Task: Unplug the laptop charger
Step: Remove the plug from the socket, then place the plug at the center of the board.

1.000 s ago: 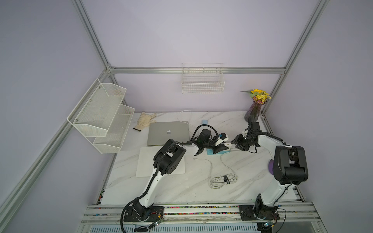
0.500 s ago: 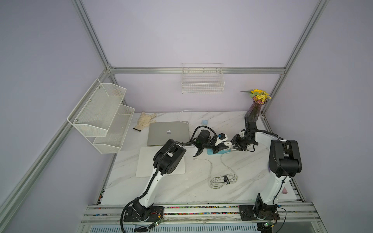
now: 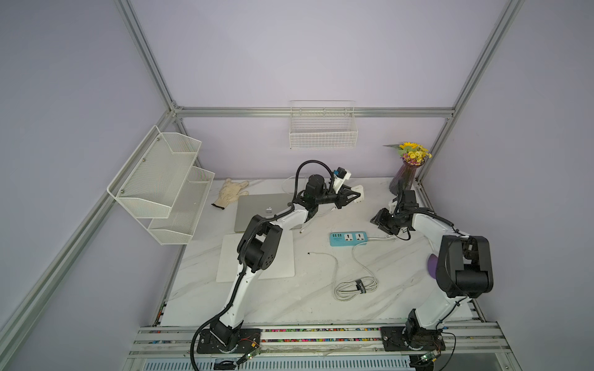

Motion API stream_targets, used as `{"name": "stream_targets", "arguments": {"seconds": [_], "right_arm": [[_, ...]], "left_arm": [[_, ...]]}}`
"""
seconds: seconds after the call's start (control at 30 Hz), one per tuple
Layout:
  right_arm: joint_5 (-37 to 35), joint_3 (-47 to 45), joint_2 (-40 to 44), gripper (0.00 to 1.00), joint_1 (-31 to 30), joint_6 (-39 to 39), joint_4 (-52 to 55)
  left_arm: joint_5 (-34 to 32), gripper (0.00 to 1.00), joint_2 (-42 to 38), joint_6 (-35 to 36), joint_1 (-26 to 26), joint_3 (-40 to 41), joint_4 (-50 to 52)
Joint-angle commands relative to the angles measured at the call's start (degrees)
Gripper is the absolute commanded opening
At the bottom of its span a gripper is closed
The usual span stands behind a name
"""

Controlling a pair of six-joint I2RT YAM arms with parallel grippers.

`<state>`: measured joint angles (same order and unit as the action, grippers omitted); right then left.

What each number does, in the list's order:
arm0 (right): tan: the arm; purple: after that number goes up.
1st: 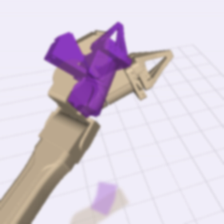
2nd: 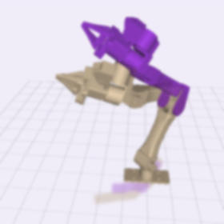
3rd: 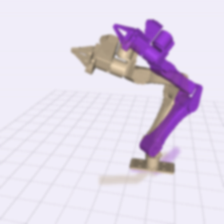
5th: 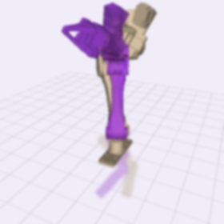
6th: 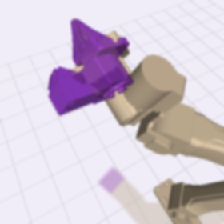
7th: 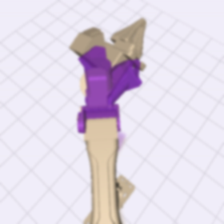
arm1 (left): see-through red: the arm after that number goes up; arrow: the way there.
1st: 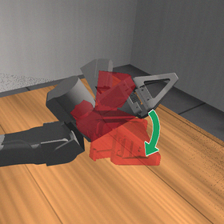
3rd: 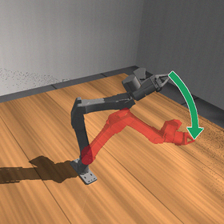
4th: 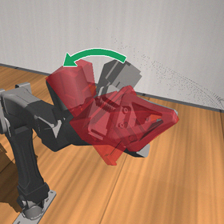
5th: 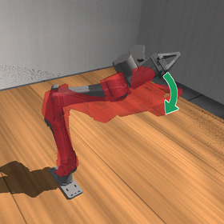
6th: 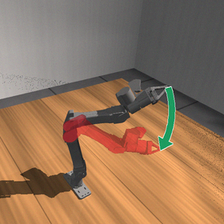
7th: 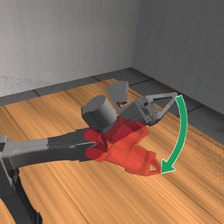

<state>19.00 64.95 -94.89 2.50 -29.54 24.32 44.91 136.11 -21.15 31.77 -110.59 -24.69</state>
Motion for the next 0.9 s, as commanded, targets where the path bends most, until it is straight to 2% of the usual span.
{"name": "stream_targets", "arguments": {"seconds": [0.0,0.13,0.27,0.33,0.47,0.63,0.73,0.8,0.83,0.87], "right_arm": [[-5.32,-3.42,8.54,0.52,-0.22,0.47,-12.20],[-5.27,-11.51,18.37,0.55,-0.22,3.43,-25.60],[-6.36,-16.14,24.08,0.57,-0.31,5.14,-31.88],[-6.23,-17.36,25.23,0.57,-0.31,4.83,-33.64],[-5.28,-17.92,24.35,0.57,-0.37,3.48,-34.54],[-4.33,-17.07,21.93,0.57,-0.39,2.22,-33.67],[-4.37,-16.90,21.01,0.56,-0.39,1.85,-33.94],[-3.98,-16.76,20.12,0.56,-0.39,1.81,-34.33],[-3.99,-16.74,19.88,0.57,-0.46,1.68,-34.34],[-3.93,-16.70,19.44,0.56,-0.39,1.54,-34.55]], "left_arm": [[4.97,0.00,5.32,-17.33,-1.58,-3.65,6.13],[0.56,0.00,5.27,-14.33,-1.00,-6.26,19.38],[-1.04,0.00,9.62,-11.55,-0.83,-15.51,35.61],[0.00,0.00,11.91,-12.05,-0.78,-18.76,39.13],[-1.12,0.00,13.74,-12.11,-0.22,-20.16,40.38],[-3.09,0.05,17.01,-9.97,0.53,-24.67,45.35],[-3.76,0.15,17.56,-10.14,0.84,-24.42,45.60],[-3.97,0.17,17.52,-9.65,0.97,-24.46,45.51],[-4.15,0.23,17.38,-9.38,1.00,-24.39,45.37],[-4.08,0.32,17.11,-9.19,1.01,-24.04,44.70]]}}
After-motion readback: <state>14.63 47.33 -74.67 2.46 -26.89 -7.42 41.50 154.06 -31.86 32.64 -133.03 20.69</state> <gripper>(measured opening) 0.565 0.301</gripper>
